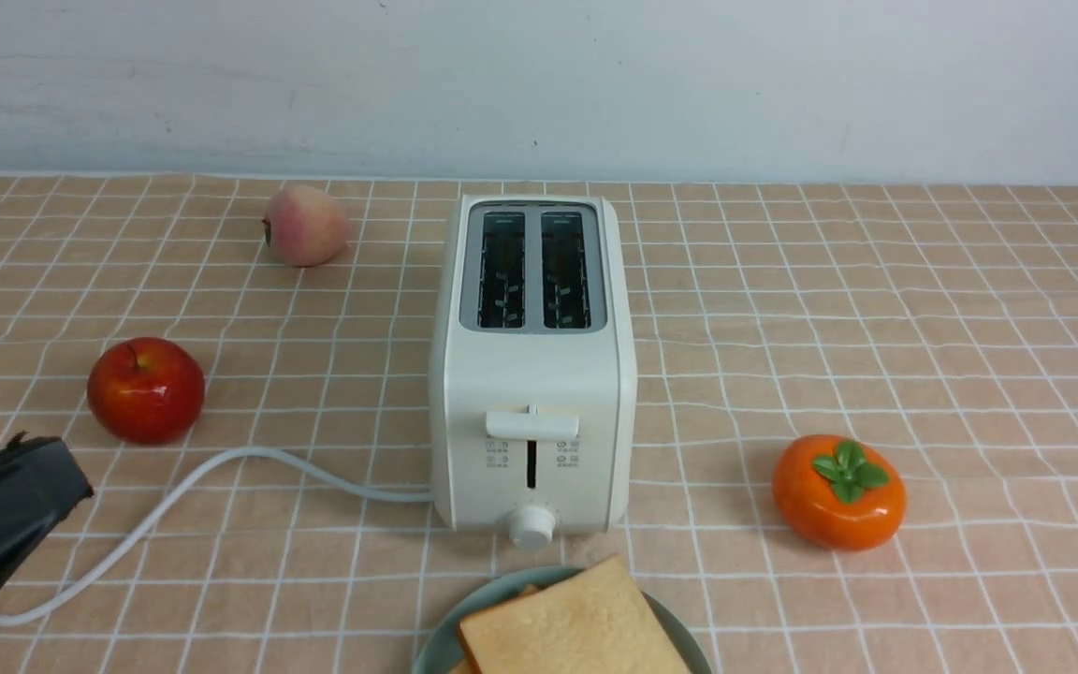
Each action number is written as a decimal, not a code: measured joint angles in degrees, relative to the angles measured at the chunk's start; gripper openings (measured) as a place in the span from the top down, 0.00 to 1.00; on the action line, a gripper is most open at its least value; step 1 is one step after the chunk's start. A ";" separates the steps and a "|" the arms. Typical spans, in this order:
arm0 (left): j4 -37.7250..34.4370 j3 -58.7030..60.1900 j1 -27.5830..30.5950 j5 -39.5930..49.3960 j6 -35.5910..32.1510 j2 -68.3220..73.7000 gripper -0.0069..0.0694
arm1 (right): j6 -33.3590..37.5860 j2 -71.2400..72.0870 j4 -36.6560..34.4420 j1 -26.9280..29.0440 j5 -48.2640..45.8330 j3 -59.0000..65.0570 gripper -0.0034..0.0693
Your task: Take toasted bread from bread machine on light coffee tablecloth place on plate.
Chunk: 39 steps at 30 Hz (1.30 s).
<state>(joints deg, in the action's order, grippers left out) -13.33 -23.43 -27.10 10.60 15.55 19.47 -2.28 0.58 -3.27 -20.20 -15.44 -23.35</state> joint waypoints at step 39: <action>4.37 23.13 13.44 -4.97 -3.00 -15.17 0.90 | -0.24 0.00 0.52 0.00 0.26 0.07 0.90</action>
<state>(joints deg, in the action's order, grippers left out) -8.96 -0.30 -13.66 5.63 12.55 4.30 -2.51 0.58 -2.75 -20.20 -15.18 -23.28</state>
